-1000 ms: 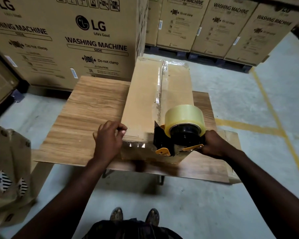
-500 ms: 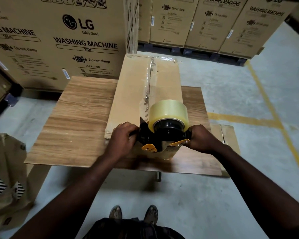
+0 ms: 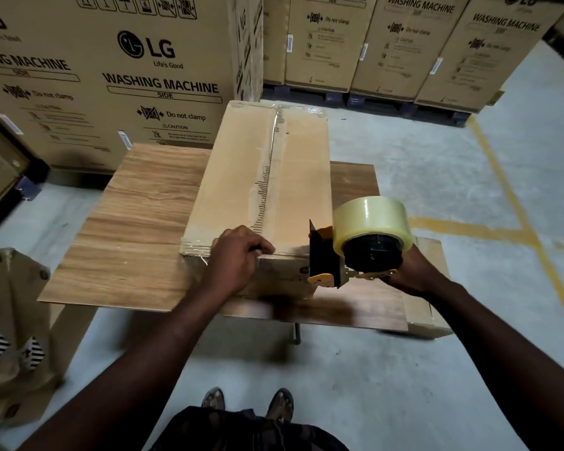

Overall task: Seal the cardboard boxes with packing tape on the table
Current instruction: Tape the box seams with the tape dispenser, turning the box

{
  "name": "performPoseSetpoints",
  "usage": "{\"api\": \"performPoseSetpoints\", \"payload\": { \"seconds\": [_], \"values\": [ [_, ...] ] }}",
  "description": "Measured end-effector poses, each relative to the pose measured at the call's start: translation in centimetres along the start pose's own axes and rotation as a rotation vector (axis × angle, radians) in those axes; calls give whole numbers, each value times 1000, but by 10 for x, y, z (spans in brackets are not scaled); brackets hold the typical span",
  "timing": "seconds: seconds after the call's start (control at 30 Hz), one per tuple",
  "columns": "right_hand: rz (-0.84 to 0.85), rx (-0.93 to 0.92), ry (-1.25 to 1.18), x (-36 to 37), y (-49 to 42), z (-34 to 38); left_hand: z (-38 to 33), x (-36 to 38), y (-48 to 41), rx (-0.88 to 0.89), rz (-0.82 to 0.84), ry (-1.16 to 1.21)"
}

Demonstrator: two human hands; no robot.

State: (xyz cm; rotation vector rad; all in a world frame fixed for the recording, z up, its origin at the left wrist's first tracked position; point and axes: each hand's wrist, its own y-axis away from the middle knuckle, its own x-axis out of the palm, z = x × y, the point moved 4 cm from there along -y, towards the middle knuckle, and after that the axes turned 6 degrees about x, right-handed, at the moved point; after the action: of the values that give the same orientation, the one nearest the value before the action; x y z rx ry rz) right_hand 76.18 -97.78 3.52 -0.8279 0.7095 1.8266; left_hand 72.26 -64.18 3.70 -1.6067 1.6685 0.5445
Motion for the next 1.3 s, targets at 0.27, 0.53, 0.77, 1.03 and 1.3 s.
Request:
{"api": "performPoseSetpoints", "payload": {
  "seconds": [0.27, 0.53, 0.77, 1.03, 1.3],
  "values": [
    [-67, -30, -61, -1, 8, 11, -39, 39, -9, -6, 23, -1],
    [-97, 207, -24, -12, 25, -42, -33, 38, -6, 31, 3, 24],
    [-71, 218, 26, -20, 31, -80, -35, 38, -6, 26, 16, 13],
    [84, 240, 123, 3, 8, -69, -37, 39, -10, -8, 45, -6],
    [140, 498, -32, 46, 33, -72, -39, 40, -10, -19, 44, -23]
  ]
}}
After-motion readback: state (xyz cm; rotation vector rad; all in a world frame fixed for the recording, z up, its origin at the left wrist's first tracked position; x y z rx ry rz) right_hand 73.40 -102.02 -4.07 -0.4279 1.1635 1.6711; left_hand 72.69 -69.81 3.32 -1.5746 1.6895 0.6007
